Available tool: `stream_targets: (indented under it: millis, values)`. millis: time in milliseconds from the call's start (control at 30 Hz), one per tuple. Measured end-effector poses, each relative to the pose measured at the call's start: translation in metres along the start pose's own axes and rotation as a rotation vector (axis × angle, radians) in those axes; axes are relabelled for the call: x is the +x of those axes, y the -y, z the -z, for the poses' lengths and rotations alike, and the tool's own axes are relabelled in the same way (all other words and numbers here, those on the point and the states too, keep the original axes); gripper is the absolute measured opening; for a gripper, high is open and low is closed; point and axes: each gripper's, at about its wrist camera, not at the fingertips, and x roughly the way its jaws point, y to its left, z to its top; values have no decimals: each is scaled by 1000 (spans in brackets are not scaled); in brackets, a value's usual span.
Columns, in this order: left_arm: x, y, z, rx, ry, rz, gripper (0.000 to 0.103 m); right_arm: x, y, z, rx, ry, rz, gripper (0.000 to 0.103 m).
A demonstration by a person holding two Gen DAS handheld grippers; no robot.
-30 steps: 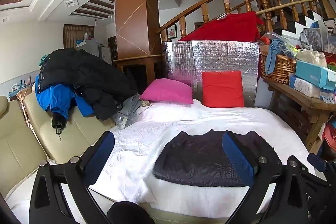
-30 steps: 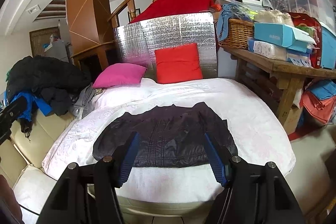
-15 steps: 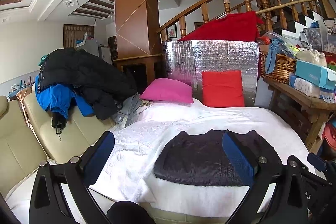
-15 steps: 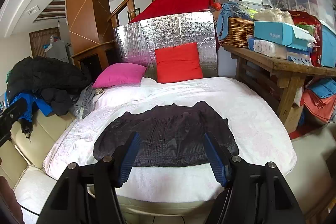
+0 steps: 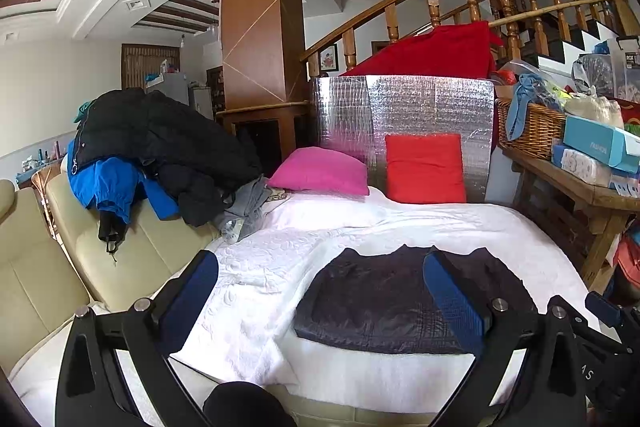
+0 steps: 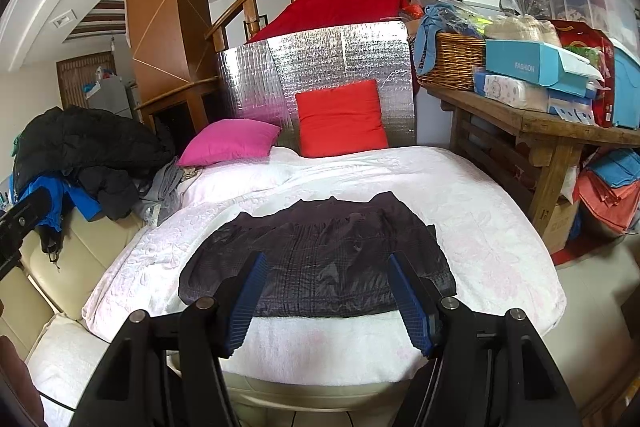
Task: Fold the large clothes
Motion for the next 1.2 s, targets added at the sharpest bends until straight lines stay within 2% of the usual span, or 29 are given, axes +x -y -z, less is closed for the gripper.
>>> stream_targets:
  millis: [200, 900, 1033, 1200]
  values:
    - [-2, -1, 0, -4, 5, 17, 102, -1, -1, 0, -7, 2, -3, 67]
    - [9, -7, 3, -6, 0, 3, 102, 7, -6, -7, -39, 6, 4, 67]
    - [20, -10, 3, -20, -23, 38, 102, 17, -6, -12, -43, 1, 11, 67]
    - [56, -15, -3, -52, -102, 193, 102, 41, -1, -27, -54, -19, 6, 67]
